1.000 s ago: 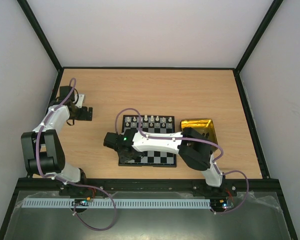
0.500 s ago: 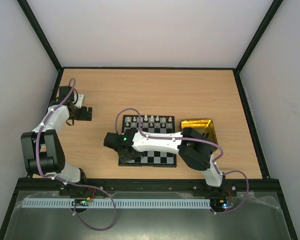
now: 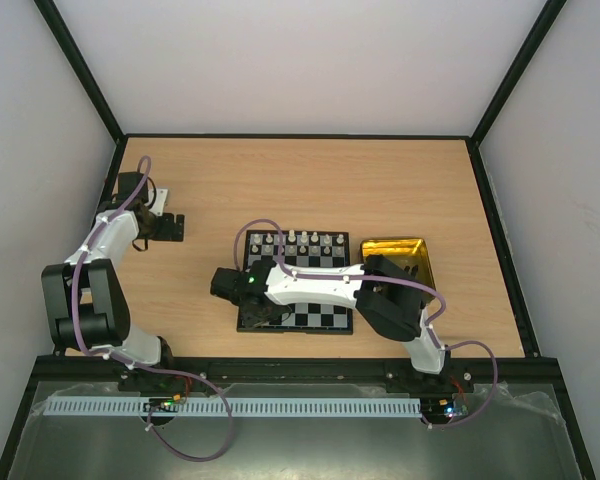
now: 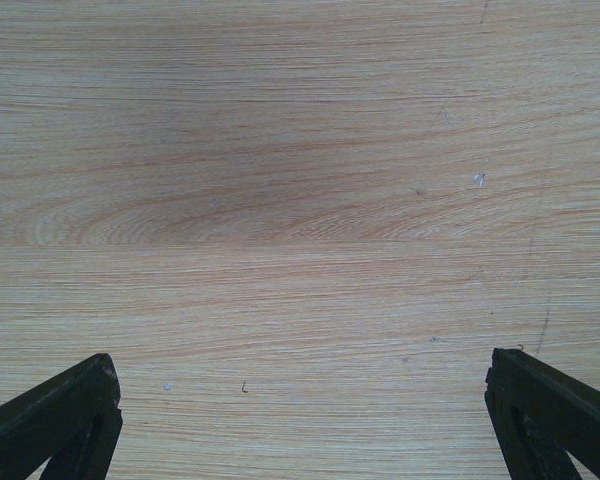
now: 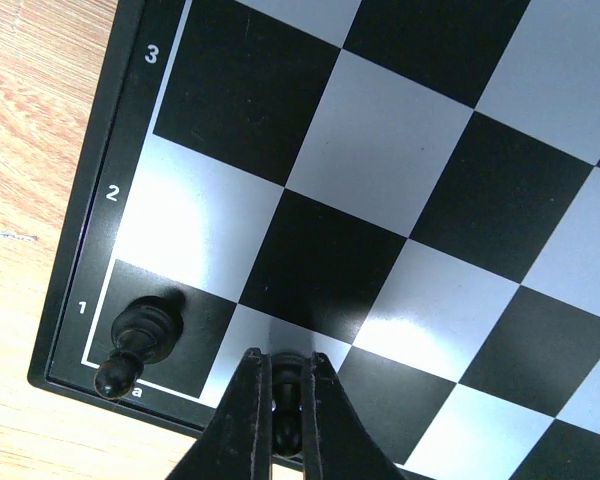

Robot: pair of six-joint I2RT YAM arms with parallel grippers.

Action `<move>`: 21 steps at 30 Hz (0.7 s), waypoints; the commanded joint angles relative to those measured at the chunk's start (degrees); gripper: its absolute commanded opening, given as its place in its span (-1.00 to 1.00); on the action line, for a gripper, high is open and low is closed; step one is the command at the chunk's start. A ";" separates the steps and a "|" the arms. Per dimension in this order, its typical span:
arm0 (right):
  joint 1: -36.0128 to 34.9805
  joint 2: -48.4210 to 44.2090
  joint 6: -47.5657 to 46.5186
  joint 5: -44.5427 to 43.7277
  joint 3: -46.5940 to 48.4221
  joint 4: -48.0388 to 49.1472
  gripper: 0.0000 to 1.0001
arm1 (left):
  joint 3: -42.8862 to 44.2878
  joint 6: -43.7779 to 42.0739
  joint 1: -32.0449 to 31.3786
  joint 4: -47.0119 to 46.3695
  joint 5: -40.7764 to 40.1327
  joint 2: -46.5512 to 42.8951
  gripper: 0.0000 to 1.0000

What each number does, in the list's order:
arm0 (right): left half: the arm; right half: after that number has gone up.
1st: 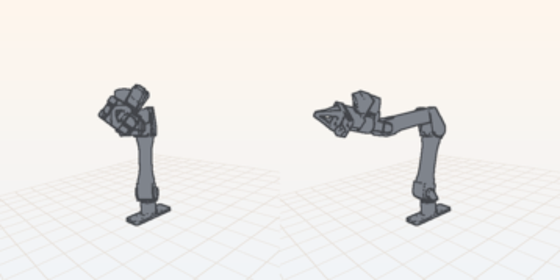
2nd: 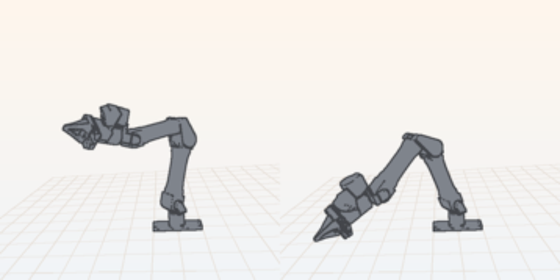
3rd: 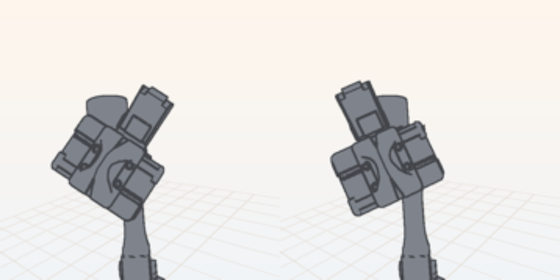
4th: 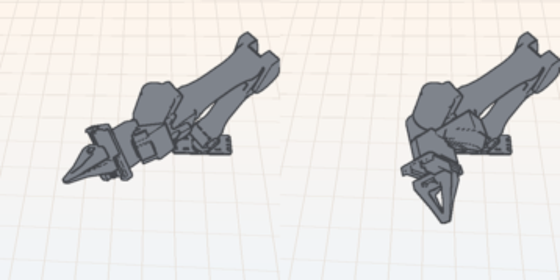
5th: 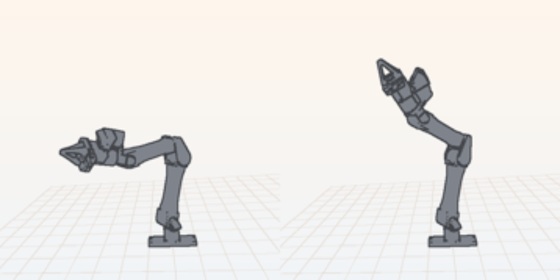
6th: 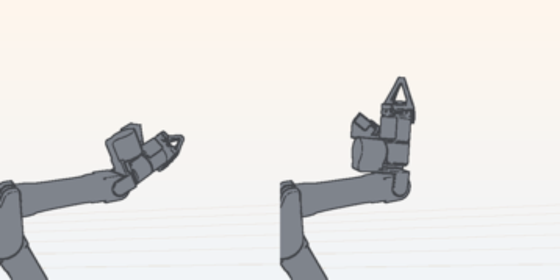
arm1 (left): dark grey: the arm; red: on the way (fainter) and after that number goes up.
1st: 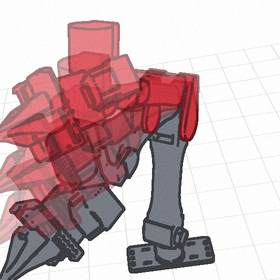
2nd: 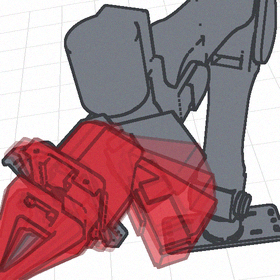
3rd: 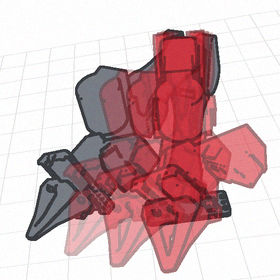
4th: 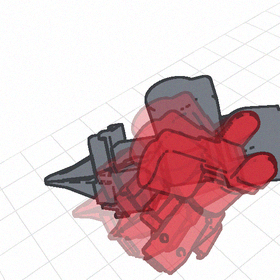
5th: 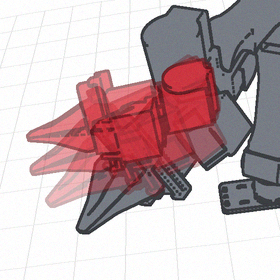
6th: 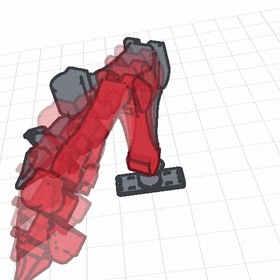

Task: Set up the chess pieces on the board
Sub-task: Place the chess piece on the chessboard.

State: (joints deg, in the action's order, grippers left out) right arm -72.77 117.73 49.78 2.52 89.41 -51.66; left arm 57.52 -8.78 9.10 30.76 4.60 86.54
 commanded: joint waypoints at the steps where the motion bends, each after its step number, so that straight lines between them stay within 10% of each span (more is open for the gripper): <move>1: -0.35 -0.27 0.86 -1.08 -1.11 -0.99 -0.96 | 0.18 -0.39 0.54 0.58 0.76 -1.02 0.98; 21: -0.35 -0.55 0.58 -0.50 -0.96 -1.03 -0.96 | 0.10 -0.19 0.55 0.61 0.75 -1.29 0.98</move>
State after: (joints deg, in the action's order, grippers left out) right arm -72.77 117.71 49.78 2.57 89.41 -51.66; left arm 57.52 -8.78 9.34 30.76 4.71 86.54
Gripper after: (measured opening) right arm 0.027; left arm 0.992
